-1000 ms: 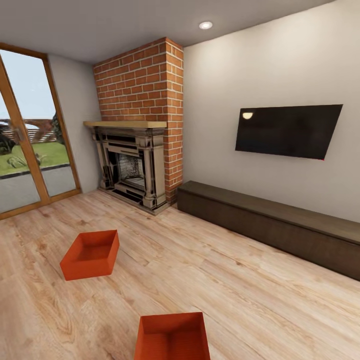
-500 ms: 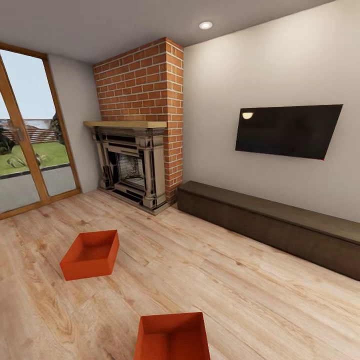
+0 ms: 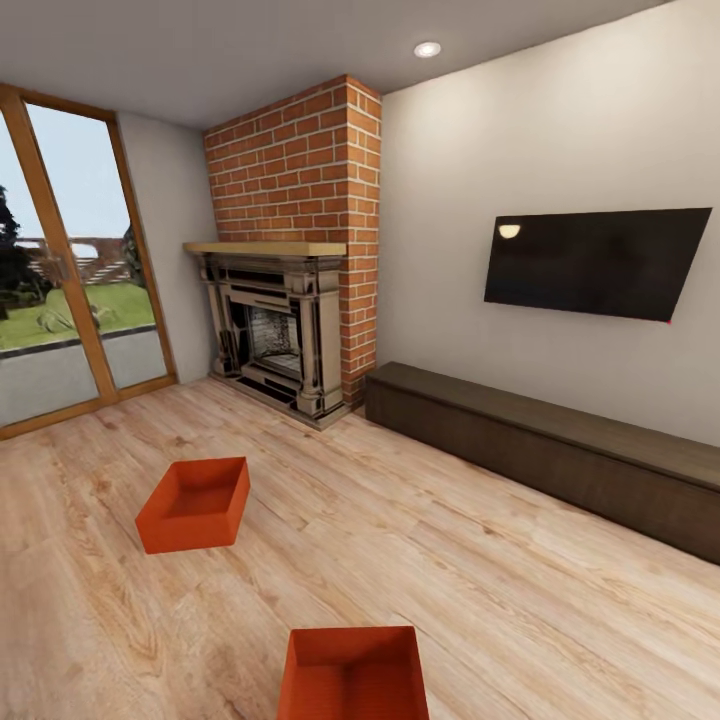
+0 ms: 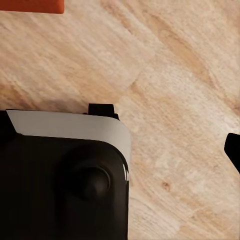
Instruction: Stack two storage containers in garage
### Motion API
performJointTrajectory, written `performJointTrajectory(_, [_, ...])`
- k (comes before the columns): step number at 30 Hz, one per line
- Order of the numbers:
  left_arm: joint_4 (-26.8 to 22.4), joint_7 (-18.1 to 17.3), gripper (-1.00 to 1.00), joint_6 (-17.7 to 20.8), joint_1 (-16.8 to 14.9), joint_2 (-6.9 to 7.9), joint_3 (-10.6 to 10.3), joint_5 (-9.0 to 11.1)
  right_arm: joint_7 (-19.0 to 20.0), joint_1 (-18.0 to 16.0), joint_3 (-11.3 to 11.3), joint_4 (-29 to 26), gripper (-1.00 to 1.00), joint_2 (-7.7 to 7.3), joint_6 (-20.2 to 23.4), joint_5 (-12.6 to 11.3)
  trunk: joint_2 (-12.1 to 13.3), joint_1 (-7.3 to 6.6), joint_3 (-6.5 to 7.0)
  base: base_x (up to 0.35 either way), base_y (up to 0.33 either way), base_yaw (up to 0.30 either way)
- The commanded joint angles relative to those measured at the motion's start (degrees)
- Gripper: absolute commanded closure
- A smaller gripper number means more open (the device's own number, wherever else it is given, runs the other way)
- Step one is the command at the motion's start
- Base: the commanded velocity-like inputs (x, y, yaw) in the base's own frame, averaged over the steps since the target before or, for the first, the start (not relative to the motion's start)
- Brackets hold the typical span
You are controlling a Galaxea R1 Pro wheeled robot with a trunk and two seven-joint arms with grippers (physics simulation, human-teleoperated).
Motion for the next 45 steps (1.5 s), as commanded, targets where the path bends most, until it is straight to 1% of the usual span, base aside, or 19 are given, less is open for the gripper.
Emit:
performJointTrajectory(1, [-0.1, -0.1, -1.00, -0.1, 0.0, -0.01, 0.1, 0.4, 0.0, -0.1, 0.5, 0.2, -1.00, 0.03, -0.3, -0.5, 0.0, 0.00, -0.05, 0.000, 0.000, 0.013])
performJointTrajectory(13, [-0.1, -0.1, -1.00, 0.0, 0.0, -0.06, 0.1, 0.4, 0.0, -0.1, 0.5, 0.2, -1.00, 0.05, -0.2, -0.5, 0.0, 0.00, -0.05, 0.000, 0.000, 0.002])
performJointTrajectory(23, [-0.1, -0.1, -1.00, -0.1, 0.0, -0.02, 0.0, 0.4, 0.0, -0.1, 0.5, 0.2, -1.00, 0.04, -0.2, -0.5, 0.0, 0.00, -0.05, 0.087, 0.000, 0.000])
performJointTrajectory(45, [-0.1, -0.1, -1.00, -0.2, 0.0, -0.01, 0.1, 0.4, 0.1, -0.1, 0.5, 0.2, -1.00, 0.11, -0.2, -0.1, 0.0, 0.00, -0.05, 0.002, 0.000, 0.000])
